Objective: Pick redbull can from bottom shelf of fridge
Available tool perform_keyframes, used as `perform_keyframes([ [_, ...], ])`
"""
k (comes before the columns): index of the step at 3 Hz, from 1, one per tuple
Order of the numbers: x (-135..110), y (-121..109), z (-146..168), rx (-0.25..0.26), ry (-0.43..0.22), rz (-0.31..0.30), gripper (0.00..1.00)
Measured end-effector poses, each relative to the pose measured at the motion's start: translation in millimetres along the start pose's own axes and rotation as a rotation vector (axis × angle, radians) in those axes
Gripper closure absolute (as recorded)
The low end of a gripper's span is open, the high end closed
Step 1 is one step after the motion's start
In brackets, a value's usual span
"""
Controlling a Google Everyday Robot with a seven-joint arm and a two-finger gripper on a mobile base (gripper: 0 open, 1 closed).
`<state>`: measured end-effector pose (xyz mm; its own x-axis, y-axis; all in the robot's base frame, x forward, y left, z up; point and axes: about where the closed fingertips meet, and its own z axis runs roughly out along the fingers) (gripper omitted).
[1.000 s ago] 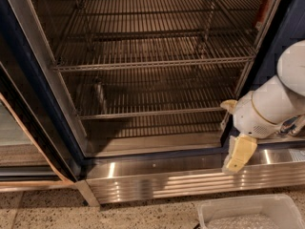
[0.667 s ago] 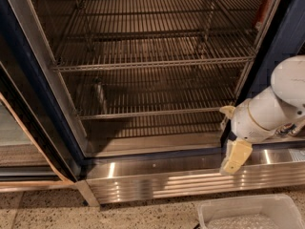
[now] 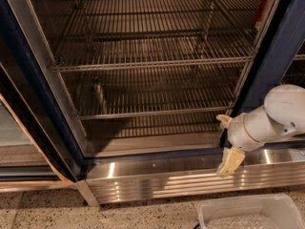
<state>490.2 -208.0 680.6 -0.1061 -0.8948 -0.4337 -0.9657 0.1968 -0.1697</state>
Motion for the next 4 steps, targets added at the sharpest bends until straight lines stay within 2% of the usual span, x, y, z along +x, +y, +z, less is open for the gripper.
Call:
perform_keyframes([
  [1, 1, -15, 28, 0.025, -0.048, -0.085, 0.0],
  [2, 6, -21, 62, 0.003, -0.078, -0.126, 0.0],
  [3, 6, -21, 62, 0.003, -0.078, -0.126, 0.0],
  [4, 7, -17, 96, 0.001, -0.119, -0.088, 0.0],
])
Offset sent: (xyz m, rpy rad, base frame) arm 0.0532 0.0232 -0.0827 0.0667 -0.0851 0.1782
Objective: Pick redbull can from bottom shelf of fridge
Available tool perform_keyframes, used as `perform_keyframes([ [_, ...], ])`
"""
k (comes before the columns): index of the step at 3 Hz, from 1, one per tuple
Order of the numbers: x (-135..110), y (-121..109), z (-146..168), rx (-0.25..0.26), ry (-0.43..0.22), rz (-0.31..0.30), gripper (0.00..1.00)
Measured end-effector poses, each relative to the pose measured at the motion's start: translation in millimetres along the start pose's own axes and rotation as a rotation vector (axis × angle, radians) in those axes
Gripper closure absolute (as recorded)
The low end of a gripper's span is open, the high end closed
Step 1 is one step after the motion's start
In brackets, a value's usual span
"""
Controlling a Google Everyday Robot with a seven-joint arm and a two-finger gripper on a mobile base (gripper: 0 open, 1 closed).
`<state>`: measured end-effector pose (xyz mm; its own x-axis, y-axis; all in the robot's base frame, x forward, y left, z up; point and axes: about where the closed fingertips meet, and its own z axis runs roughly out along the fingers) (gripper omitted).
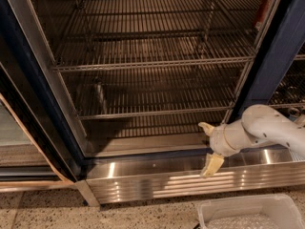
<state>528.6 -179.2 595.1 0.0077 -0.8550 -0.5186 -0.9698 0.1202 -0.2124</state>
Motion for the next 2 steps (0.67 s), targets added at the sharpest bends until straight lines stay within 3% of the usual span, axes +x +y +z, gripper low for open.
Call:
perform_keyframes([
  [1, 1, -11, 43, 0.041, -0.095, 0.002, 0.0],
  [2, -5, -20, 76, 0.085, -0.237, -0.028, 0.0],
])
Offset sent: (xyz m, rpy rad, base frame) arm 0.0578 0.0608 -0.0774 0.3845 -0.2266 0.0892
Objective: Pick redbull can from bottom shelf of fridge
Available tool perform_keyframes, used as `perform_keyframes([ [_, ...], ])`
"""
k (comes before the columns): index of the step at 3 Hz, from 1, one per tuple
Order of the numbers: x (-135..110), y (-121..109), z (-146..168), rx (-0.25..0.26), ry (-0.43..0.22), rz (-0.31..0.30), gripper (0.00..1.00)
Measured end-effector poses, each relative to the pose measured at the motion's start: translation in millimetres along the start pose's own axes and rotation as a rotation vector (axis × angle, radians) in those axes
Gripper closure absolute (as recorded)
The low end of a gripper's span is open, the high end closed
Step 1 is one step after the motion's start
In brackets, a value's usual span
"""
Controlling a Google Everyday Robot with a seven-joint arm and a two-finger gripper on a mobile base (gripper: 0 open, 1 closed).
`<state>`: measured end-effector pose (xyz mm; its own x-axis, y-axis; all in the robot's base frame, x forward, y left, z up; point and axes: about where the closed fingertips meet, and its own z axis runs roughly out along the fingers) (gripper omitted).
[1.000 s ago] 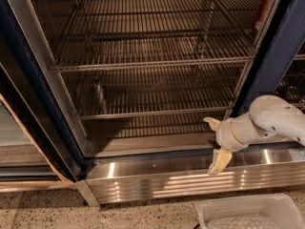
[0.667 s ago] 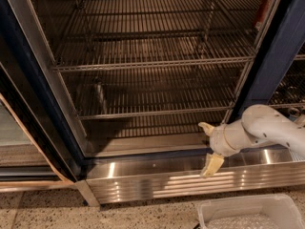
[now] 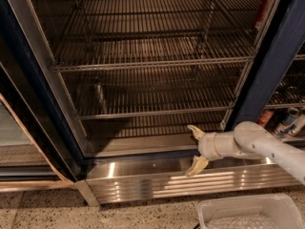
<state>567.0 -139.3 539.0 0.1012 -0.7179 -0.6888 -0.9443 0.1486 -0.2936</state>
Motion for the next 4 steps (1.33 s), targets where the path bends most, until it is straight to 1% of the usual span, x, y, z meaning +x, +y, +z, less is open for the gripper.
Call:
perform_keyframes([
  [1, -1, -8, 21, 0.033, -0.174, -0.013, 0.0],
  [2, -3, -22, 39, 0.044, -0.33, -0.005, 0.0],
  [3, -3, -22, 40, 0.044, -0.33, -0.005, 0.0],
  [4, -12, -13, 51, 0.076, -0.36, -0.004, 0.0],
])
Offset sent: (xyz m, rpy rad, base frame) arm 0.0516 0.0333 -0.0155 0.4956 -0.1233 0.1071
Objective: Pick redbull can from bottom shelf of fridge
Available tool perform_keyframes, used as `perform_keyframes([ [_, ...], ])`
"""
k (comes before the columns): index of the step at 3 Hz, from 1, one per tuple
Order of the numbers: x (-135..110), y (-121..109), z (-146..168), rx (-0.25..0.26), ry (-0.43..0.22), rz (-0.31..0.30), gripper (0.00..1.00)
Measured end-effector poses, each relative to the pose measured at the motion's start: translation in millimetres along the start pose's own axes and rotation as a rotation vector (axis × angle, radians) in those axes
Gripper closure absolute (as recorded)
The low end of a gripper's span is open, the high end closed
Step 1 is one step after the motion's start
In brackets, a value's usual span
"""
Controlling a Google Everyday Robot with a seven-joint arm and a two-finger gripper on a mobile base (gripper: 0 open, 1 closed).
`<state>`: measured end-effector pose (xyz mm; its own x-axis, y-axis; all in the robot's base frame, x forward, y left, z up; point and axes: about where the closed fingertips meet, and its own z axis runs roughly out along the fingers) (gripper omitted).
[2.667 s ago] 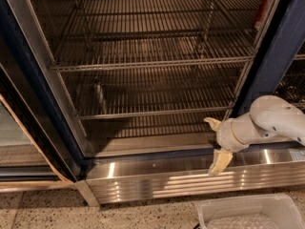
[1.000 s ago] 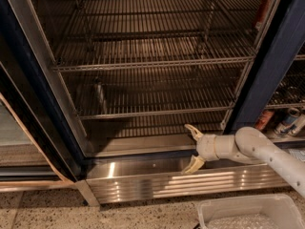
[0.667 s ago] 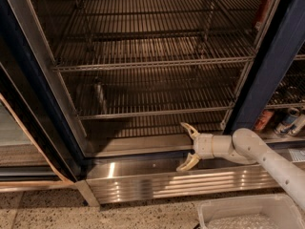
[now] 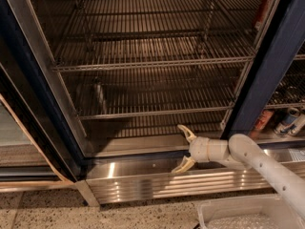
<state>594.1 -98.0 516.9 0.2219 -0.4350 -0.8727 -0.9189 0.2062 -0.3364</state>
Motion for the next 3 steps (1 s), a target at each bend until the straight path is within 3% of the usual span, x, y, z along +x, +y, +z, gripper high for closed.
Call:
perform_keyframes([
  [1, -14, -7, 26, 0.03, -0.073, -0.007, 0.0],
  [3, -50, -47, 72, 0.052, -0.195, -0.042, 0.0],
])
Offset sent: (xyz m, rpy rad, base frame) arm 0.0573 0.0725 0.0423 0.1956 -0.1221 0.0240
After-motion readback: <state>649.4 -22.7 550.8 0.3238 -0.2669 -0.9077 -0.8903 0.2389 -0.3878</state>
